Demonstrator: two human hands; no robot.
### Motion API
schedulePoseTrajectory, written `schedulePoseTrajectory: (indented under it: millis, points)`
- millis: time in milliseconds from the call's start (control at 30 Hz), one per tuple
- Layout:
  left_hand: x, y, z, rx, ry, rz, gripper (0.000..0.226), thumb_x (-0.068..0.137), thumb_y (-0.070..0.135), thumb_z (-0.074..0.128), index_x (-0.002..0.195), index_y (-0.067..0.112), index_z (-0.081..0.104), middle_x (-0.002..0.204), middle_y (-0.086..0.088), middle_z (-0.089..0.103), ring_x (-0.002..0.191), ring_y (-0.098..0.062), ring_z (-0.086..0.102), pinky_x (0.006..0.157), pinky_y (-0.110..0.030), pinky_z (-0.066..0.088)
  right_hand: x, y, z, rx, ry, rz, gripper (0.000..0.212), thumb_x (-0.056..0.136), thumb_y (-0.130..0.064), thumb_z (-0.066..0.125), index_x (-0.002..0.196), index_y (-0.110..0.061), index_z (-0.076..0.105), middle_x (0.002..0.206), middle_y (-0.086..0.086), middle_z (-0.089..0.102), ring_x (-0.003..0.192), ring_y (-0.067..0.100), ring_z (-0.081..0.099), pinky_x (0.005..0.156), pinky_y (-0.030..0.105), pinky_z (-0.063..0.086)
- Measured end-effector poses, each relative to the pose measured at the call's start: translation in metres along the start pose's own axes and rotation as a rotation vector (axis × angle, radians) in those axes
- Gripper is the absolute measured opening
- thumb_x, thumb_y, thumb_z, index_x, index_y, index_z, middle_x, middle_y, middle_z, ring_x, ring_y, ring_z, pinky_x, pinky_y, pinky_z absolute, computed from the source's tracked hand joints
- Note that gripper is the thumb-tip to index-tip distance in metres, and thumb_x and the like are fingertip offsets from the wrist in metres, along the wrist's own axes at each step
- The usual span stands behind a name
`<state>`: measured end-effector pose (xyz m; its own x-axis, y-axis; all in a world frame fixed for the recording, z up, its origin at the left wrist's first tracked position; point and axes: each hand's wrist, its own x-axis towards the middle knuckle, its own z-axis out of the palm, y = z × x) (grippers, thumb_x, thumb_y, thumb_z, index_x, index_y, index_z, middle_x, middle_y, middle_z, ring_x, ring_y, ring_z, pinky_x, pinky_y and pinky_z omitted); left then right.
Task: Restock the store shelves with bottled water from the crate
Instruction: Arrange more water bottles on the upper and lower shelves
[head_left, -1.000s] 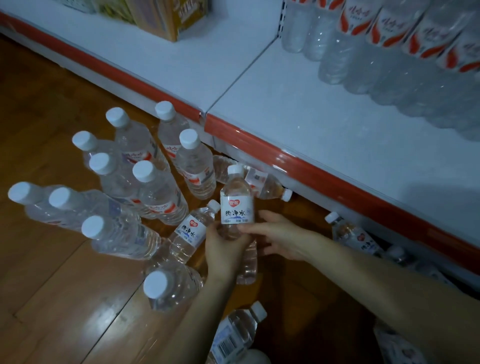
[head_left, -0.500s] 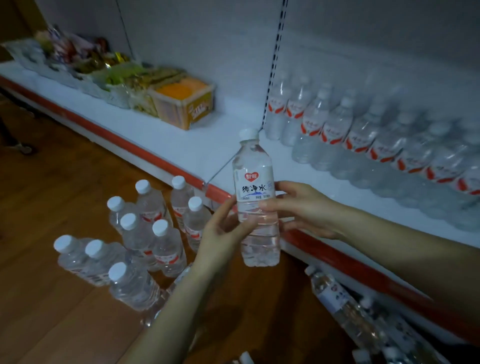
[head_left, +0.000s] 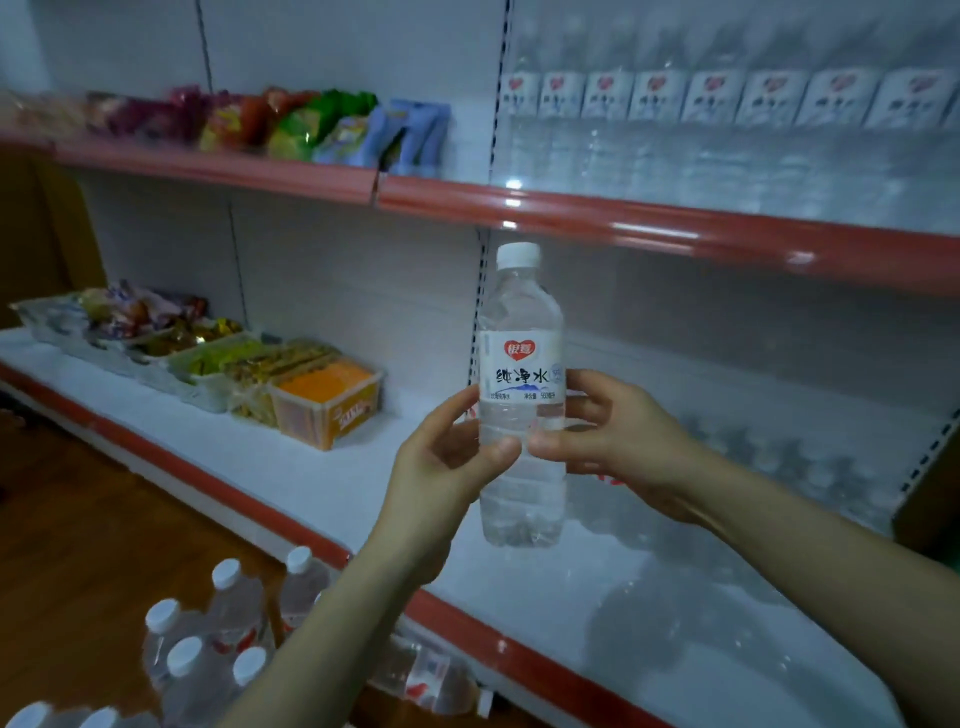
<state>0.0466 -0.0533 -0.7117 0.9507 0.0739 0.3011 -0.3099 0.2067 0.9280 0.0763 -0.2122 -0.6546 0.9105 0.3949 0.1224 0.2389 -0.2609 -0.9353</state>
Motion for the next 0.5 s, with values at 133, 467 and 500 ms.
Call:
schedulePoseTrajectory:
  millis: [133,467,500]
  points:
    - [0.018,0.039,0.025,0.016,-0.065,0.109,0.047,0.08,0.01,0.066,0.121,0.029,0.055,0.104,0.001,0.072,0.098,-0.018,0.068,0.088,-0.04,0.054,-0.006,-0.036,-0.026,-0.008,0.089,-0.137,0.045,0.07,-0.008,0.076,0.102,-0.034,0.058,0.099,-0.008,0.069,0.083,0.004,0.07,0.065,0.018,0.056]
    - [0.063,0.113,0.092,-0.058,-0.103,0.343,0.049,0.074,0.016,0.069,0.121,0.021,0.057,0.088,0.001,0.074,0.079,-0.007,0.069,0.072,-0.018,0.054,-0.013,-0.104,-0.083,0.056,0.325,-0.39,0.057,0.059,-0.029,0.076,0.114,-0.023,0.063,0.096,-0.004,0.073,0.085,0.009,0.07,0.065,0.022,0.051]
    - [0.067,0.119,0.099,-0.059,-0.111,0.368,0.046,0.074,0.016,0.068,0.119,0.021,0.058,0.083,0.003,0.074,0.073,-0.004,0.067,0.065,-0.014,0.052,-0.013,-0.109,-0.09,0.066,0.344,-0.404,0.053,0.063,-0.025,0.077,0.114,-0.022,0.063,0.095,-0.003,0.074,0.085,0.011,0.071,0.069,0.026,0.053]
